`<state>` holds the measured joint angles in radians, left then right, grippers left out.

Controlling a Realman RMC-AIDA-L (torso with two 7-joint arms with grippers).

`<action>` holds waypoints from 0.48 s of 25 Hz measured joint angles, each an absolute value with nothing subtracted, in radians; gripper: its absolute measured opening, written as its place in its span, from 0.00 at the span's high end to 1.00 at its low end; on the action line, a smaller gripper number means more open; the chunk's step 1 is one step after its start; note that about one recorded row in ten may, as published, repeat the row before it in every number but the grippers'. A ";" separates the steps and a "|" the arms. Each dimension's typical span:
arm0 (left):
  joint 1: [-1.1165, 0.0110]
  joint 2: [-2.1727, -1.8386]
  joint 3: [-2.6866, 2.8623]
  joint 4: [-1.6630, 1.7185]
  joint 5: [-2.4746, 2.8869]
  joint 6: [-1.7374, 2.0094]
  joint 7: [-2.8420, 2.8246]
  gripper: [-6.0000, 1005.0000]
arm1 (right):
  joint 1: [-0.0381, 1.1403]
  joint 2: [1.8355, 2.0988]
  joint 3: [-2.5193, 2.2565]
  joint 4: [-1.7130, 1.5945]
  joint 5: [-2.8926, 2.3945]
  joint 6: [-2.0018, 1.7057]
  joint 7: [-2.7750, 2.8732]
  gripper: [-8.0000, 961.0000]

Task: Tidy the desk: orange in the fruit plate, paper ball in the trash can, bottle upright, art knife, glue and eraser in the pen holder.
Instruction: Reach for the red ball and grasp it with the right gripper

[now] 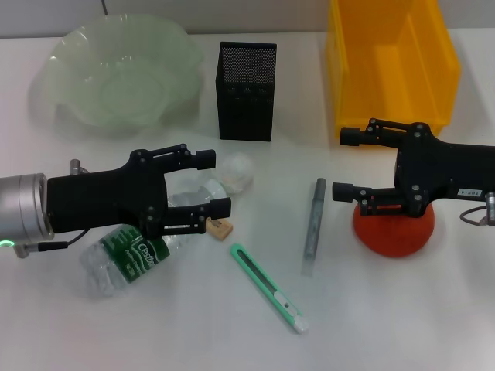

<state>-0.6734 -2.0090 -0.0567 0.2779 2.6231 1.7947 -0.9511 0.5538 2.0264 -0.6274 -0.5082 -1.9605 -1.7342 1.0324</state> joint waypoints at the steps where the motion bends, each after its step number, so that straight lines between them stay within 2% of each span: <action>1: -0.673 -2.009 -0.057 0.279 2.623 1.795 -0.951 0.21 | 0.554 2.026 -0.627 -0.508 -1.960 -1.734 1.032 0.14; 12: -0.676 -2.008 -0.057 0.284 2.623 1.795 -0.951 0.21 | 0.556 2.026 -0.627 -0.506 -1.960 -1.732 1.032 0.14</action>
<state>-0.6759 -2.0079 -0.0567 0.2839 2.6231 1.7947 -0.9511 0.5560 2.0264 -0.6274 -0.5060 -1.9604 -1.7323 1.0324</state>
